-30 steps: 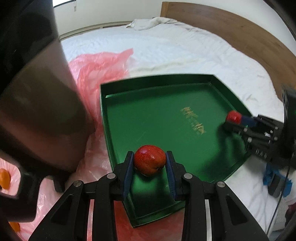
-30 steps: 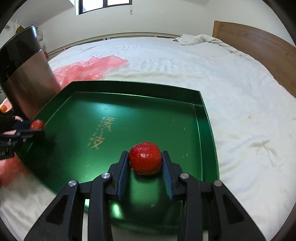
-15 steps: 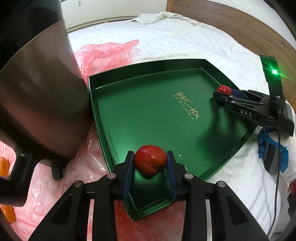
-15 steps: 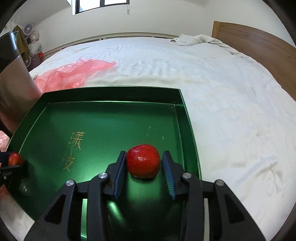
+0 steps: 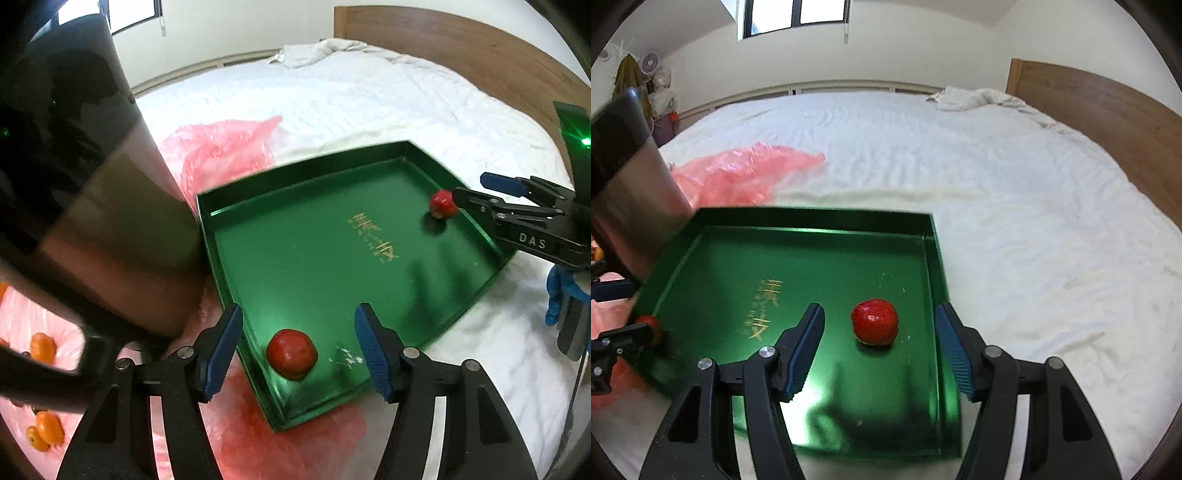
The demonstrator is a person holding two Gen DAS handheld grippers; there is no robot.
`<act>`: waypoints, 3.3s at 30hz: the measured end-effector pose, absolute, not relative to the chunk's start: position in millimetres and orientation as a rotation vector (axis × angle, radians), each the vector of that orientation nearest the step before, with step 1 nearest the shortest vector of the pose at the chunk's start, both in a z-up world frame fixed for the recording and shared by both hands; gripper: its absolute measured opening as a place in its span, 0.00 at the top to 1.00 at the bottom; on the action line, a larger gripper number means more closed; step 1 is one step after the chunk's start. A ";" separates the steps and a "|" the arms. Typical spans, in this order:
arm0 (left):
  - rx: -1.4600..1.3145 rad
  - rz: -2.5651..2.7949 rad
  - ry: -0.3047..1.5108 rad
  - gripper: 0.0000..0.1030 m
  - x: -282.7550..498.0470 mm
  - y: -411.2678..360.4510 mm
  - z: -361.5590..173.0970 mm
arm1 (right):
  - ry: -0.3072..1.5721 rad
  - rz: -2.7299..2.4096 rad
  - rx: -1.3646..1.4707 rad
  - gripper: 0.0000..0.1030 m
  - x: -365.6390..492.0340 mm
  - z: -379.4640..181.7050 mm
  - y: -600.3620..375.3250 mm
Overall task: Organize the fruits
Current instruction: 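Withdraw both tools from the tray back over the fruit, then grasp an orange with the left tool while the right tool grasps another orange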
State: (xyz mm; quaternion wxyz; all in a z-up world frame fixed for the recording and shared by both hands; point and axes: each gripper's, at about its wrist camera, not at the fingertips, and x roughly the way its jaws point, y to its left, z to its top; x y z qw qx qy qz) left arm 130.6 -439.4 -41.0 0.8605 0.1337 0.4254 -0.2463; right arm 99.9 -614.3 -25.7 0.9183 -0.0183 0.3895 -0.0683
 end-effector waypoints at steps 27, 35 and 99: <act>0.178 -0.270 0.763 0.45 44.3 -223.4 24.3 | 0.676 0.214 -0.085 0.00 -17.1 57.6 -389.2; 0.064 -0.131 0.789 0.45 54.3 -119.0 8.5 | 0.717 0.355 -0.096 0.00 2.7 39.2 -297.0; -0.032 -0.257 0.942 0.69 125.9 -65.8 -78.7 | 0.998 0.437 0.123 0.63 138.9 -50.5 -181.4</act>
